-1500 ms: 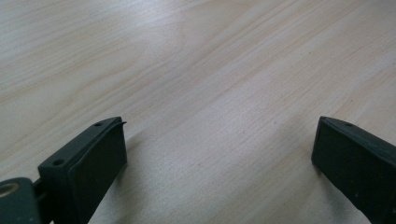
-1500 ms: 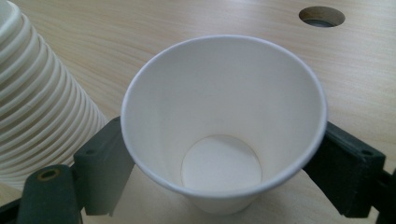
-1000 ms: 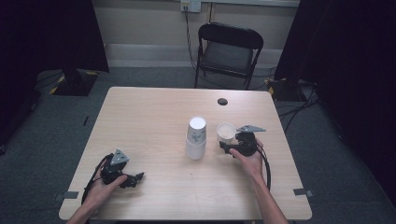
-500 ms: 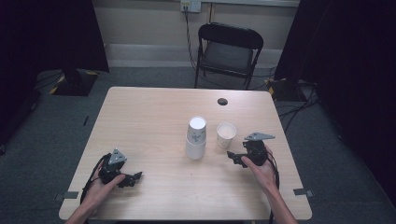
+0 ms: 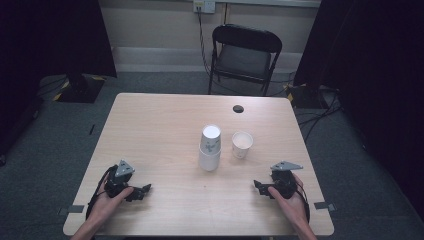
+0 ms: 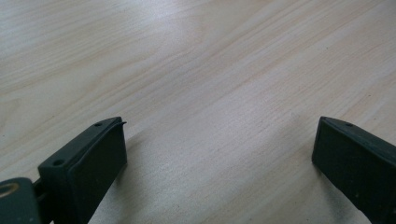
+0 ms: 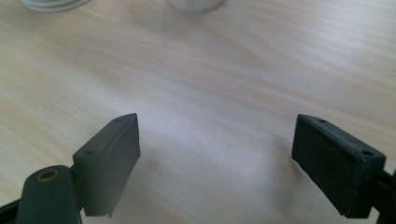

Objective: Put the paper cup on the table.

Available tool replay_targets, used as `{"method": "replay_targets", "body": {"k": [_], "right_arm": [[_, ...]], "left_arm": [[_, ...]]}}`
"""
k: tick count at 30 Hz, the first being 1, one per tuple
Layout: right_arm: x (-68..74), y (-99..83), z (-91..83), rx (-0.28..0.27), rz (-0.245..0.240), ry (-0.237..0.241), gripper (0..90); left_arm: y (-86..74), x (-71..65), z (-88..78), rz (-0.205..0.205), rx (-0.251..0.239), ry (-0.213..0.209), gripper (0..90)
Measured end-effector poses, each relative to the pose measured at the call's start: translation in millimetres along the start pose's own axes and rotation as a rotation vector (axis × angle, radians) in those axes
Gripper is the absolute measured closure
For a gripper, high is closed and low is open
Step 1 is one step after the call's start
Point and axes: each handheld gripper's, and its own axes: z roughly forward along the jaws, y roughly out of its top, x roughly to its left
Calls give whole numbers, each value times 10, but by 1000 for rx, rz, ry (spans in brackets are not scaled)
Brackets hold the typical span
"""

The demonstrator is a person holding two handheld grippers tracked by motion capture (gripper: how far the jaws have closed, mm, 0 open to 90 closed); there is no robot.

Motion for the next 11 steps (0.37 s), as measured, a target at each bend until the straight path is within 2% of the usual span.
{"method": "replay_targets", "body": {"k": [2, 4, 7, 11], "right_arm": [[32, -44, 3, 13, 4, 0, 142], [79, -75, 8, 1, -14, -33, 129], [105, -115, 27, -38, -11, -32, 116], [107, -116, 26, -38, -10, -34, 116]], "left_arm": [[0, 0, 0, 0, 0, 0, 27], [0, 0, 0, 0, 0, 0, 27], [0, 0, 1, 0, 0, 0, 27], [2, 4, 5, 2, -2, -4, 24]]}}
